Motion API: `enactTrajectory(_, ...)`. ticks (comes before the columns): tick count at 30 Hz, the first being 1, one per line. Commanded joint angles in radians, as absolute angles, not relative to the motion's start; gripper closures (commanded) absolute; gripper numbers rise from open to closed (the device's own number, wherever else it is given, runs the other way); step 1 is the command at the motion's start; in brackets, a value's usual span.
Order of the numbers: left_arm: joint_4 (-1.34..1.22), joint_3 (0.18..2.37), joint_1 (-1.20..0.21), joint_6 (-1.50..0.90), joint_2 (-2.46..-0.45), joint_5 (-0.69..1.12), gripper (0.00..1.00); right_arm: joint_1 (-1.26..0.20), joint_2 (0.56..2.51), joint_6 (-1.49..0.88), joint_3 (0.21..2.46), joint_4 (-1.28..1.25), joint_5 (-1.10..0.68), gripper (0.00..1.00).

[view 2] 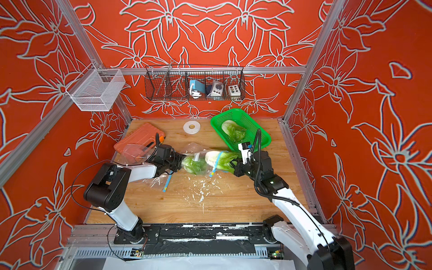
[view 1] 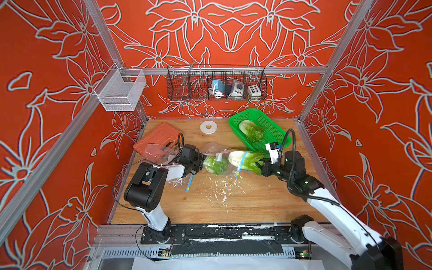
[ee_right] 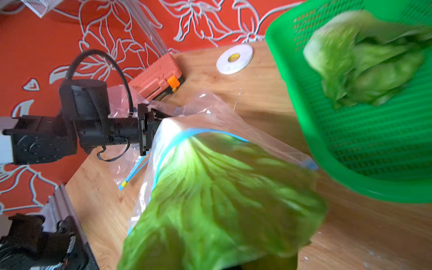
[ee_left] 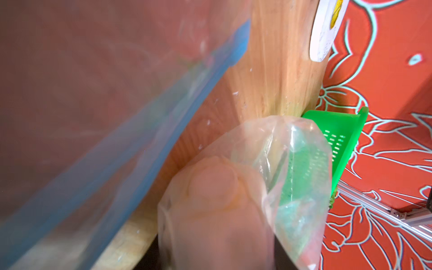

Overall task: Open the zip-top bag and take out the chinese cabbages
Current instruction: Pick up the Chinese cabbage from the zipper food storage bag, then place the Chinese cabbage in the basket.

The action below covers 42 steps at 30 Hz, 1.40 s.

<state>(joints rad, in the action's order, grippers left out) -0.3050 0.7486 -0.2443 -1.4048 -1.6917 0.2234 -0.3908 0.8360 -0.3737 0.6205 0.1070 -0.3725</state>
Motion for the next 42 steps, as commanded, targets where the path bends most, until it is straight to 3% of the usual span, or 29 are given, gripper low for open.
enactTrajectory(1, -0.234, 0.758, -0.214, -1.317, -1.721, 0.167, 0.72, -0.379, 0.743, -0.322, 0.677, 0.164, -0.156, 1.00)
enactTrajectory(8, -0.233, 0.772, -0.200, -1.171, -1.720, 0.231, 0.72, -0.286, 0.899, -0.355, 0.859, 0.205, -0.040, 1.00)
enactTrajectory(15, -0.227, 0.786, -0.199, -1.087, -1.715, 0.280, 0.72, -0.127, 1.219, -0.450, 0.965, 0.028, -0.230, 1.00)
enactTrajectory(19, -0.236, 0.791, -0.198, -1.052, -1.719, 0.308, 0.72, -0.057, 1.410, -0.391, 1.077, -0.035, -0.368, 1.00)
enactTrajectory(24, -0.242, 0.793, -0.198, -1.042, -1.726, 0.325, 0.72, -0.045, 1.542, -0.343, 1.217, -0.126, -0.409, 1.00)
enactTrajectory(34, -0.235, 0.816, -0.199, -1.021, -1.740, 0.371, 0.71, -0.033, 1.936, -0.350, 1.624, -0.017, -0.621, 1.00)
enactTrajectory(42, -0.219, 0.831, -0.198, -1.005, -1.740, 0.384, 0.71, -0.020, 2.115, -0.375, 1.720, -0.031, -0.642, 1.00)
